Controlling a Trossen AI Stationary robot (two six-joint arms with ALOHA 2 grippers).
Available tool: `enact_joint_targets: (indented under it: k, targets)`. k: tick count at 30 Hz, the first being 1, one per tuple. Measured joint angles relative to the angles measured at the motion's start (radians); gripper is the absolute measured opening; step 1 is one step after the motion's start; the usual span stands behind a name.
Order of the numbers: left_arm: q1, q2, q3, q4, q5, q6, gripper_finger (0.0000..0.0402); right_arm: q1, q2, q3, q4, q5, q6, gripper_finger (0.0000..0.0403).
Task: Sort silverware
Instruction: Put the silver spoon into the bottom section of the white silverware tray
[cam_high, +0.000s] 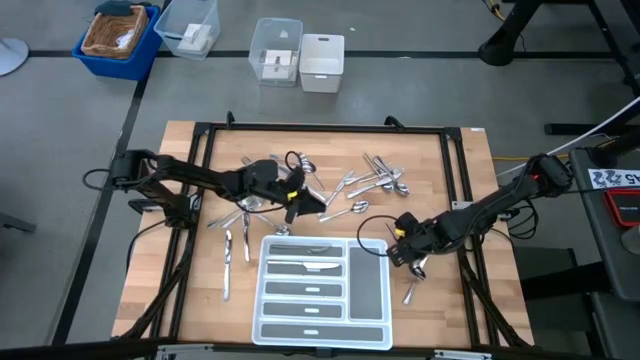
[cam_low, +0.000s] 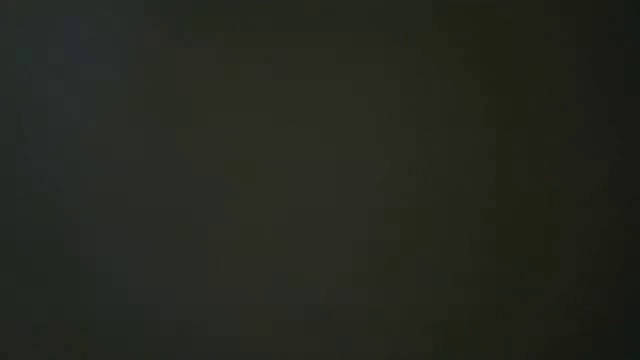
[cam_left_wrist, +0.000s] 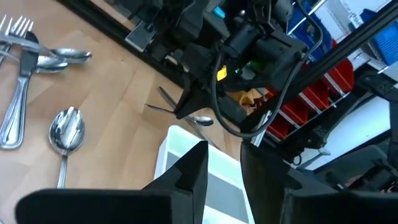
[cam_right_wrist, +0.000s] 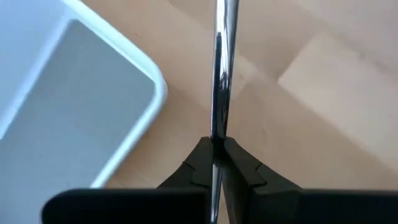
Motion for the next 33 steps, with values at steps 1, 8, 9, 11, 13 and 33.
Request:
enact_joint_targets:
  k: [1,8,9,11,13,33]
  targets:
    - [0.0,-0.008,0.0,0.0,0.0,0.0,0.0084,-0.011,0.0,0.018,-0.017,0.0,-0.023,0.0019]
    - [0.0,-0.08,0.0,-0.018,0.05,0.0,0.0084,-0.066,0.0,0.144,-0.008,0.0,-0.191,0.0019]
    - [0.0,-0.091,0.0,-0.026,0.057,0.0,0.0084,-0.071,0.0,0.158,0.011,0.0,-0.21,0.0019]
    - [0.0,-0.117,0.0,-0.056,0.069,0.0,0.0084,-0.071,0.0,0.179,0.062,0.006,-0.248,0.0019]
    - [0.0,-0.145,0.0,-0.085,0.077,0.0,0.0084,-0.07,0.0,0.187,0.144,0.01,-0.284,0.0019]
    - [0.0,-0.557,-0.002,-0.759,0.086,0.099,0.0084,-0.069,0.369,0.281,0.888,-0.045,-0.741,0.0019]
